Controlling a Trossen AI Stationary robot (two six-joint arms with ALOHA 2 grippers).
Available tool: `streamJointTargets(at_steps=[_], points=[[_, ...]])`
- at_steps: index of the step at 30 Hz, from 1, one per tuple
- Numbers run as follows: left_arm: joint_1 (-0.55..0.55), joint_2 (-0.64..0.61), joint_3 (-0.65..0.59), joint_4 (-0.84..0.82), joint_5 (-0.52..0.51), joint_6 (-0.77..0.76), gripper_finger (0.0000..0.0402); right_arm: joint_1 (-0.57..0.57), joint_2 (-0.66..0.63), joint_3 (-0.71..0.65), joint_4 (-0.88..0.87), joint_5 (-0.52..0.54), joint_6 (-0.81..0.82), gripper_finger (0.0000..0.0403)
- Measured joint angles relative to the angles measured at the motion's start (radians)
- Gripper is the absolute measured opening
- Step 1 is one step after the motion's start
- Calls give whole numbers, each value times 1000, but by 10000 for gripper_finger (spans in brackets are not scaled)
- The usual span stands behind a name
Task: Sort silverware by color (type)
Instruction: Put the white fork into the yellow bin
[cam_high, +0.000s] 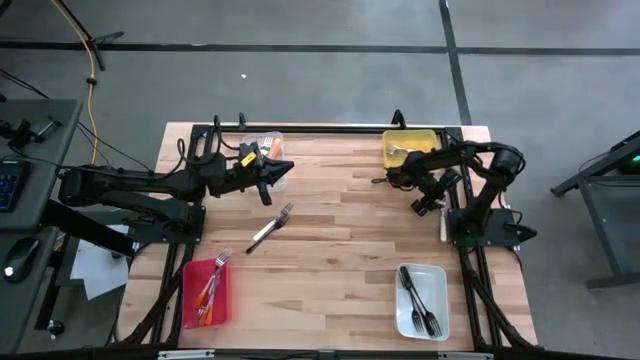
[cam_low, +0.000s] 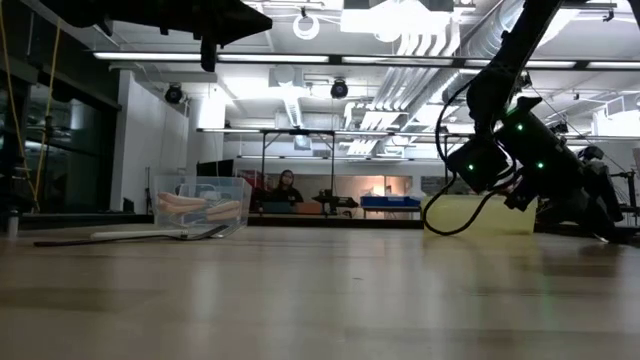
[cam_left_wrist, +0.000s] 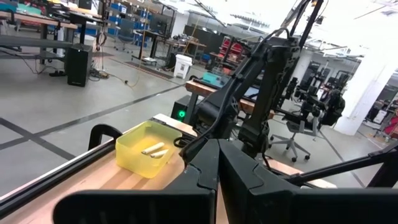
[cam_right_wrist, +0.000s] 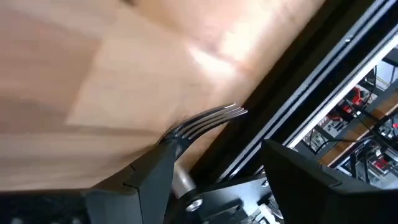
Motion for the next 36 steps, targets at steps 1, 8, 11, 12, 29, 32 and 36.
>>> streamJointTargets(at_steps=[1,8,11,12,29,32,36], points=[[0,0,0,-1,0,0,0,11,1,7,-2,-8,1,231],[0,0,0,-3,0,-1,0,74,1,118,41,-24,-16,231],[0,0,0,-3,0,-9,0,95,1,183,101,-20,-59,232],[0,0,0,-3,0,-20,0,102,1,203,124,-21,-66,232],[0,0,0,-19,0,-53,0,233,-5,305,389,-191,-184,232],[0,0,0,-19,0,-53,0,236,-33,316,359,-148,-196,232],[0,0,0,-21,0,-53,0,236,-102,287,330,-145,-250,232]])
